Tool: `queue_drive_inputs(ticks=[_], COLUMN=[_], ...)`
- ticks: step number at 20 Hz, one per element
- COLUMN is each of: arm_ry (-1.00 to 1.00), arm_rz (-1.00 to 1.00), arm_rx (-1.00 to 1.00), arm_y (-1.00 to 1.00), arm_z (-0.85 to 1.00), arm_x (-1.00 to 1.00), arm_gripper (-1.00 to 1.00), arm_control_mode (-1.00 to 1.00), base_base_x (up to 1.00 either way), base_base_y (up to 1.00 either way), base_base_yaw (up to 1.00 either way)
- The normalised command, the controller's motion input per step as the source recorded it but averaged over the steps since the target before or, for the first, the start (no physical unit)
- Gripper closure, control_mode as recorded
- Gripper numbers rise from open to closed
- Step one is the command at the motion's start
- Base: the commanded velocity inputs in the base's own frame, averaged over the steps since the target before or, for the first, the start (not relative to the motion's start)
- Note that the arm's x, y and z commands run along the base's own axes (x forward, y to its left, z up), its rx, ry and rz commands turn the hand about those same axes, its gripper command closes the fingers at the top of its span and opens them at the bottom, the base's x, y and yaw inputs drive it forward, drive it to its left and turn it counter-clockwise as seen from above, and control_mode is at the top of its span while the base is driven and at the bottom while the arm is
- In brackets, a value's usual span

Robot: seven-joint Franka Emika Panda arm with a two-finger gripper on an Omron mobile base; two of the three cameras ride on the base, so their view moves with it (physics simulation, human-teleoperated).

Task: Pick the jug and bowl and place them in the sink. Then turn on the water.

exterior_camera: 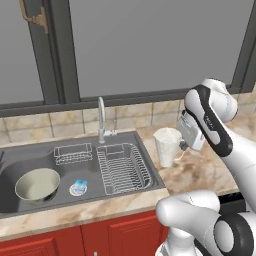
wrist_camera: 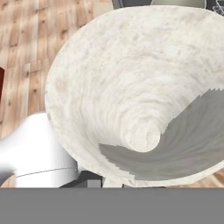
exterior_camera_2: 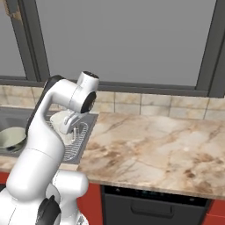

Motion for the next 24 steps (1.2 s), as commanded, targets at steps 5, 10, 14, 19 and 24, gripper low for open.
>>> queue_drive_inputs(ticks=[5, 10, 14, 19, 24], arm_ry=[0.0, 0.0, 0.0, 0.0, 0.0], arm_rz=[0.0, 0.0, 0.0, 0.0, 0.0], arm_rx=[0.0, 0.0, 0.0, 0.0, 0.0], arm_y=[0.0, 0.0, 0.0, 0.0, 0.0], arm_z=[0.0, 0.0, 0.0, 0.0, 0.0], arm_x=[0.0, 0.0, 0.0, 0.0, 0.0], arm_gripper=[1.0, 1.0, 1.0, 1.0, 1.0], arm_control_mode=[1.0, 1.0, 1.0, 1.0, -1.0], base_base_x=[0.26, 0.29, 0.49, 0.21, 0.0], base_base_y=[0.0, 0.0, 0.0, 0.0, 0.0], base_base_yaw=[0.16, -0.01, -0.04, -0.01, 0.0])
